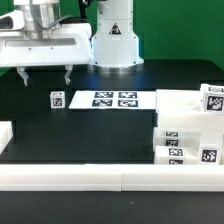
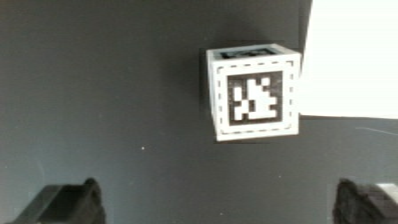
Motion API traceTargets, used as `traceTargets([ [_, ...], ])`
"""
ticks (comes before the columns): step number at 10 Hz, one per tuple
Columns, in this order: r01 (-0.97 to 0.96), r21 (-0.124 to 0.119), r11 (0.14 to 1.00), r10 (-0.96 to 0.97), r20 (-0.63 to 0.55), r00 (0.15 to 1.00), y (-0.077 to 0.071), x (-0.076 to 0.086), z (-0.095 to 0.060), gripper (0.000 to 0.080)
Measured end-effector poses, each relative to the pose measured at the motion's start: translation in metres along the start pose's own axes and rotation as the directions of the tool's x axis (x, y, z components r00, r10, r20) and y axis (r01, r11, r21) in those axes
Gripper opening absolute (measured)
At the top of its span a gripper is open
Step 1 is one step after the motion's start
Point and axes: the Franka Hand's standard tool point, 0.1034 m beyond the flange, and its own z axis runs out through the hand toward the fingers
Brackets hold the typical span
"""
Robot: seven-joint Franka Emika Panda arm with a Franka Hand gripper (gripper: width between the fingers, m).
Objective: Assemble chair
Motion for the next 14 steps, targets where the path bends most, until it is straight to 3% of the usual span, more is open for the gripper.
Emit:
traceTargets([
  [3,0.002,-0.003,1.0,-0.002,0.022,1.0,-0.002,-0.008,0.008,0.0649],
  [4,0.032,-0.048,0.998,-0.031,0.031,0.999,-0.004,-0.02,0.019,0.0649],
  [6,0.068,-0.081,0.994,-0.067,0.011,0.998,-0.009,-0.014,0.02,0.0649],
  [10,0.056,-0.081,0.995,-0.055,0.018,0.998,-0.007,-0.018,0.022,0.0649],
  [11,0.057,-0.091,0.994,-0.055,0.029,0.998,-0.009,-0.02,0.028,0.0649],
  [14,0.031,-0.089,0.996,-0.026,0.059,0.998,-0.014,-0.028,0.04,0.0649],
])
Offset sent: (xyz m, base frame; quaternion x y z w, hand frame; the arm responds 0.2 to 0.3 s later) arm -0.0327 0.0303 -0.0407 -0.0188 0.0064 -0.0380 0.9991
